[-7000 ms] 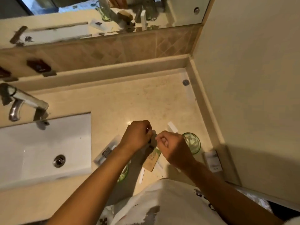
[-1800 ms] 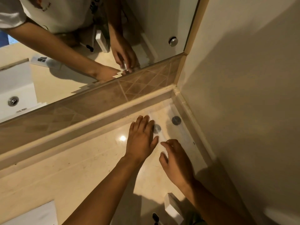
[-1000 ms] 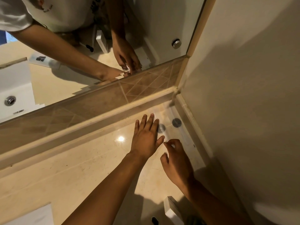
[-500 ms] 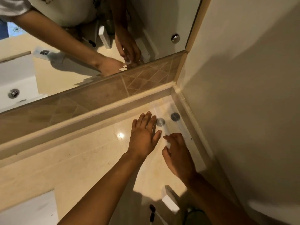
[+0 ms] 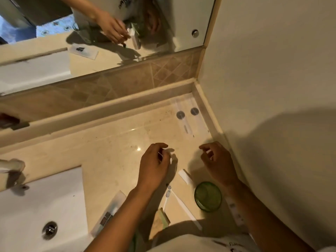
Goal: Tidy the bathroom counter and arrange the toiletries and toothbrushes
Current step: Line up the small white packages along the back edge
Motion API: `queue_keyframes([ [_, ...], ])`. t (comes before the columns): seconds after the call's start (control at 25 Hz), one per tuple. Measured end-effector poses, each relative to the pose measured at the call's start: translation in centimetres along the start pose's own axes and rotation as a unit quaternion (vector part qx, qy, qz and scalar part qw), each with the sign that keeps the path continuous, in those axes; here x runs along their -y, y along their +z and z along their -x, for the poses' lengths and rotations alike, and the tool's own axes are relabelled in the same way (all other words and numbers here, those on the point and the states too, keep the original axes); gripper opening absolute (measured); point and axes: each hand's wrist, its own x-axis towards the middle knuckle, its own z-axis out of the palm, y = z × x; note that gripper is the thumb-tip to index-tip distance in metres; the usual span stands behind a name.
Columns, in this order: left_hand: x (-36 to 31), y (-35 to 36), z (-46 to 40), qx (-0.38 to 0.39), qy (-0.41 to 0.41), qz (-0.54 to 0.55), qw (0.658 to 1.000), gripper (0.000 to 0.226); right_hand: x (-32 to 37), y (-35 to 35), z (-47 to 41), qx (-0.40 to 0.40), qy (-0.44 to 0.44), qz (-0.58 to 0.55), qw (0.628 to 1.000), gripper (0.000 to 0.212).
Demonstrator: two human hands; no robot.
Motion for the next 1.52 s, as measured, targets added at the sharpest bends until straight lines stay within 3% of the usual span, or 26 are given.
queue_keyframes([
  [0.16, -0.2, 0.0, 6.3, 0.009, -0.034, 0.011, 0.999, 0.015, 0.6, -0.8, 3.0, -0.040, -0.008, 0.006, 0.999, 0.020],
  [0.28, 0.6, 0.2, 10.1, 0.022, -0.039, 0.021, 0.999, 0.014, 0.7, -1.4, 5.9, -0.094, -0.101, 0.028, 0.990, 0.018],
  [0.36, 1.1, 0.3, 12.1, 0.023, -0.044, 0.016, 0.999, 0.014, 0.7, -1.9, 8.0, -0.082, -0.132, 0.009, 0.988, 0.016],
  [0.48, 1.4, 0.4, 14.6, 0.025, -0.067, 0.038, 0.997, 0.016, 1.1, -1.8, 10.8, -0.039, -0.076, -0.053, 0.995, 0.016],
  [0.64, 3.0, 1.4, 17.0, 0.057, -0.074, 0.040, 0.995, 0.017, 1.2, -0.7, 14.9, -0.044, -0.116, -0.040, 0.991, 0.019],
  [0.72, 3.6, 2.3, 17.9, 0.078, -0.068, 0.031, 0.994, 0.020, 1.1, -0.4, 16.7, -0.041, -0.081, -0.026, 0.996, 0.024],
  [0.92, 4.5, 5.2, 19.0, 0.165, -0.021, 0.013, 0.986, 0.018, -0.8, -1.0, 20.8, -0.019, 0.107, 0.019, 0.994, 0.024],
  [1.0, 4.3, 6.6, 19.0, 0.209, -0.023, 0.003, 0.978, 0.018, -2.5, -1.7, 22.4, -0.023, 0.142, 0.018, 0.989, 0.024],
  [1.24, 0.0, 11.4, 18.5, 0.332, 0.020, -0.042, 0.942, 0.030, -6.2, -3.6, 23.0, 0.039, 0.197, 0.066, 0.977, 0.056],
  [1.44, -2.9, 15.0, 17.6, 0.354, -0.104, 0.032, 0.929, 0.064, -7.9, -3.3, 22.7, 0.053, 0.168, 0.107, 0.979, 0.062],
  [1.52, -3.0, 16.2, 17.2, 0.336, -0.176, 0.113, 0.918, 0.049, -7.9, -3.5, 22.8, 0.084, 0.163, 0.116, 0.976, 0.057],
])
